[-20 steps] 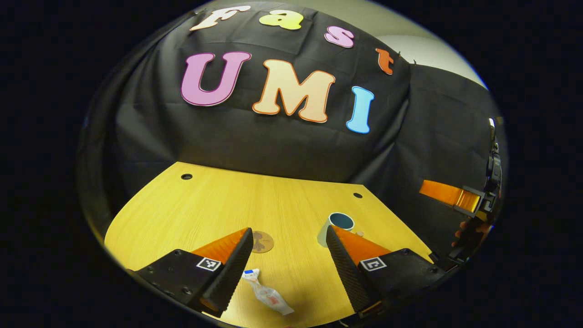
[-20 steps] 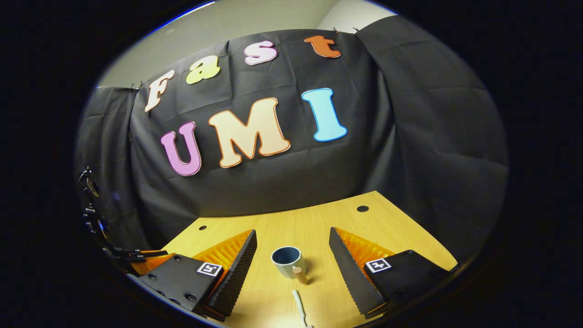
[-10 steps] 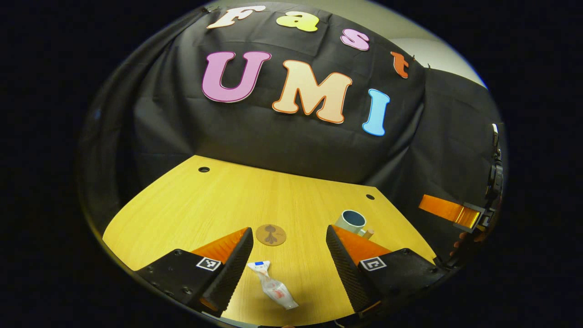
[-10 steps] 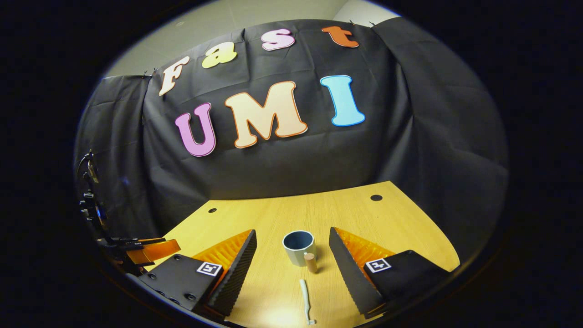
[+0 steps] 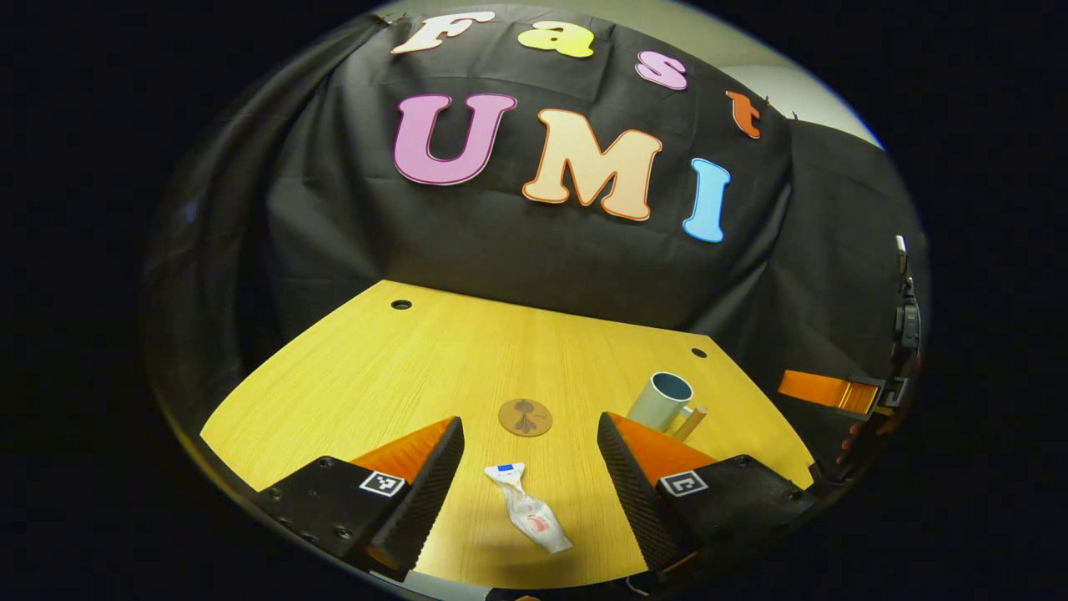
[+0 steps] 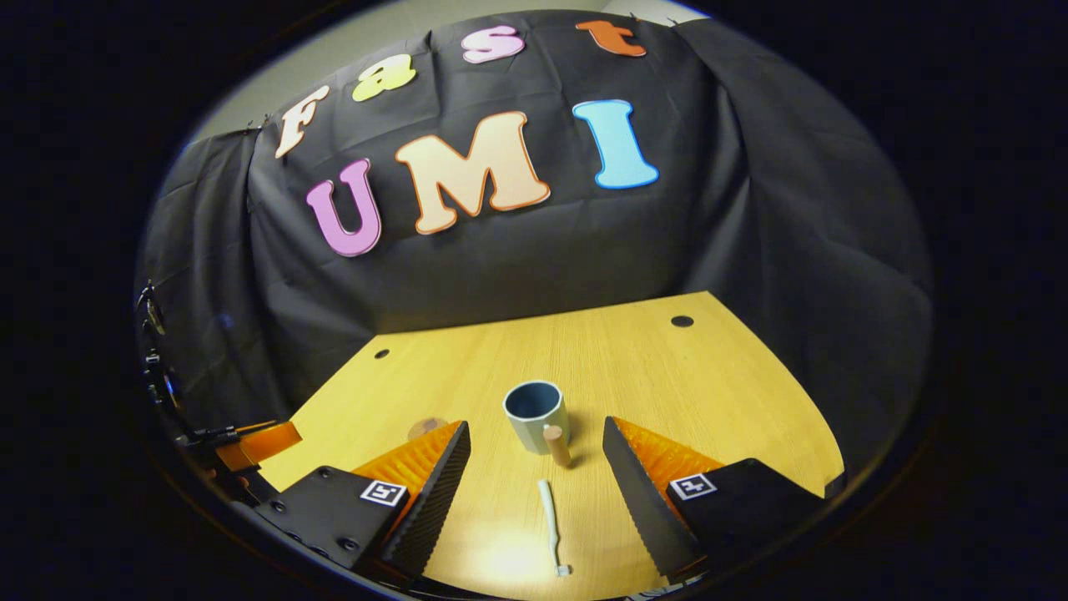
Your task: Put the toothbrush and toothpaste on the desktop into the cup, then pick up the cup and place it on the coaster on the desktop.
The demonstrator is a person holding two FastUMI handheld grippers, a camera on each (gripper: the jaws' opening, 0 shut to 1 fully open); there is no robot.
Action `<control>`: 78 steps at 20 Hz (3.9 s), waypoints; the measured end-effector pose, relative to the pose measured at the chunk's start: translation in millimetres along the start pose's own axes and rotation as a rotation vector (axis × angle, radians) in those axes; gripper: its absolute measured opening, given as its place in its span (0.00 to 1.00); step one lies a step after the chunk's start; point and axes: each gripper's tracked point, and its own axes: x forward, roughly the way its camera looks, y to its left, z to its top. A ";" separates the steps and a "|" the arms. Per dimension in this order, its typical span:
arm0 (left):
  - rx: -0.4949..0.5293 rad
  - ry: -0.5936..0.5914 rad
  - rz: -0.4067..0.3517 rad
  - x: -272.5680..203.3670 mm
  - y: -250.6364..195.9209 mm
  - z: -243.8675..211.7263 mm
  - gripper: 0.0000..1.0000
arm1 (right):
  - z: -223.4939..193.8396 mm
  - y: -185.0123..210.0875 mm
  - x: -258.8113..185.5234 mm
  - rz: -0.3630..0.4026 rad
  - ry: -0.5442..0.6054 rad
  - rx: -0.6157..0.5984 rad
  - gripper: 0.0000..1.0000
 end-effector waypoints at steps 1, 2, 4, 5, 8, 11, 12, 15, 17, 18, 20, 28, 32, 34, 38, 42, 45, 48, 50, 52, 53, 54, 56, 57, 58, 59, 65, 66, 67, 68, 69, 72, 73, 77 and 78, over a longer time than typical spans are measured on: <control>-0.001 0.003 0.008 -0.8 3.6 -1.5 0.94 | -10.0 -0.4 4.0 0.006 0.040 -0.008 0.94; -0.003 0.007 0.018 -1.4 7.4 -4.2 0.94 | -18.6 -1.5 7.8 0.009 0.080 -0.019 0.98; -0.012 0.013 0.037 -5.0 15.9 -10.8 0.94 | -32.0 -2.3 17.3 0.013 0.153 -0.048 0.98; -0.019 0.016 0.046 -7.1 20.6 -12.6 0.94 | -42.0 -1.6 23.0 0.016 0.193 -0.062 0.98; -0.030 0.022 0.097 -13.4 40.4 -16.7 0.94 | -74.0 1.3 35.3 0.029 0.314 -0.147 0.94; -0.006 0.016 0.154 -20.6 62.7 -16.1 0.94 | -104.1 0.1 50.2 0.040 0.435 -0.240 0.99; -0.001 0.017 0.170 -22.5 70.1 -15.7 0.94 | -113.2 0.3 56.6 0.046 0.462 -0.263 0.94; -0.002 0.024 0.217 -27.7 87.5 -19.2 0.94 | -136.9 4.1 71.3 0.063 0.543 -0.308 0.94; -0.014 0.031 0.242 -30.5 95.5 -23.8 0.94 | -147.5 6.5 81.2 0.071 0.581 -0.330 0.94; -0.025 0.035 0.250 -31.3 98.1 -26.9 0.94 | -151.6 7.2 85.6 0.071 0.600 -0.334 0.99; -0.049 0.045 0.261 -31.2 101.1 -32.4 0.94 | -158.8 3.5 93.6 0.052 0.642 -0.333 0.95; -0.039 0.083 0.271 -25.9 107.5 -36.5 0.95 | -171.7 -9.4 107.8 -0.015 0.749 -0.351 0.96; -0.052 0.098 0.256 -21.2 107.4 -42.0 0.94 | -176.1 -9.3 109.6 -0.033 0.785 -0.375 0.66; -0.053 0.108 0.250 -19.8 107.2 -43.6 0.94 | -178.5 -10.4 111.0 -0.042 0.797 -0.381 0.65; -0.070 0.118 0.235 -16.1 107.0 -46.3 0.94 | -183.7 -4.9 111.0 -0.025 0.857 -0.364 0.40; -0.066 0.126 0.222 -12.6 103.5 -47.2 0.94 | -178.4 -6.9 108.0 -0.035 0.877 -0.358 0.24; -0.069 0.132 0.203 -10.2 99.9 -47.4 0.94 | -178.6 -8.1 107.5 -0.048 0.878 -0.341 0.19; -0.074 0.144 0.183 -5.6 93.3 -49.1 0.94 | -179.2 -8.4 108.7 -0.069 0.887 -0.315 0.08; -0.070 0.165 0.165 -0.9 89.3 -52.7 0.94 | -179.4 -6.5 107.9 -0.070 0.877 -0.334 0.08; -0.048 0.184 0.140 4.3 83.6 -52.0 0.95 | -180.0 -5.8 107.6 -0.079 0.862 -0.356 0.06; -0.035 0.197 0.123 7.2 79.1 -52.6 0.95 | -179.3 -6.2 107.4 -0.089 0.857 -0.360 0.06; -0.022 0.211 0.104 8.4 76.0 -54.5 0.94 | -178.3 -5.9 107.5 -0.102 0.849 -0.359 0.06; -0.003 0.269 0.072 17.9 65.2 -63.8 0.94 | -178.9 -6.6 107.0 -0.112 0.828 -0.368 0.06; -0.009 0.311 0.043 24.5 52.4 -70.1 0.92 | -177.3 -6.5 105.4 -0.116 0.810 -0.358 0.06; -0.012 0.339 0.028 27.9 45.9 -75.3 0.89 | -177.8 -6.2 105.7 -0.122 0.795 -0.344 0.05; -0.017 0.372 0.006 33.9 38.0 -81.9 0.89 | -178.9 -6.3 103.1 -0.129 0.786 -0.320 0.05; -0.028 0.534 -0.003 46.8 14.5 -112.3 0.89 | -170.0 2.7 94.0 -0.104 0.700 -0.244 0.04; -0.019 0.558 0.006 48.9 12.6 -115.5 0.89 | -166.9 2.8 95.4 -0.096 0.674 -0.235 0.04; -0.008 0.579 0.019 51.9 12.4 -116.3 0.92 | -160.0 5.4 92.6 -0.084 0.650 -0.223 0.04; -0.001 0.612 0.042 53.0 13.5 -116.9 0.89 | -151.8 7.0 90.1 -0.074 0.615 -0.202 0.04; -0.009 0.650 0.078 57.1 15.0 -121.8 0.89 | -145.1 6.4 85.4 -0.068 0.590 -0.189 0.03; -0.083 0.781 0.154 62.9 14.1 -144.2 0.89 | -122.6 3.4 71.0 -0.056 0.508 -0.141 0.04; -0.073 0.805 0.174 65.8 17.3 -147.7 0.89 | -118.5 4.5 67.9 -0.049 0.485 -0.138 0.04; -0.028 0.867 0.224 77.3 23.0 -155.7 0.89 | -98.3 3.8 58.1 -0.038 0.419 -0.145 0.03; -0.024 0.879 0.230 79.8 22.5 -158.7 0.89 | -95.7 2.5 57.6 -0.040 0.408 -0.147 0.03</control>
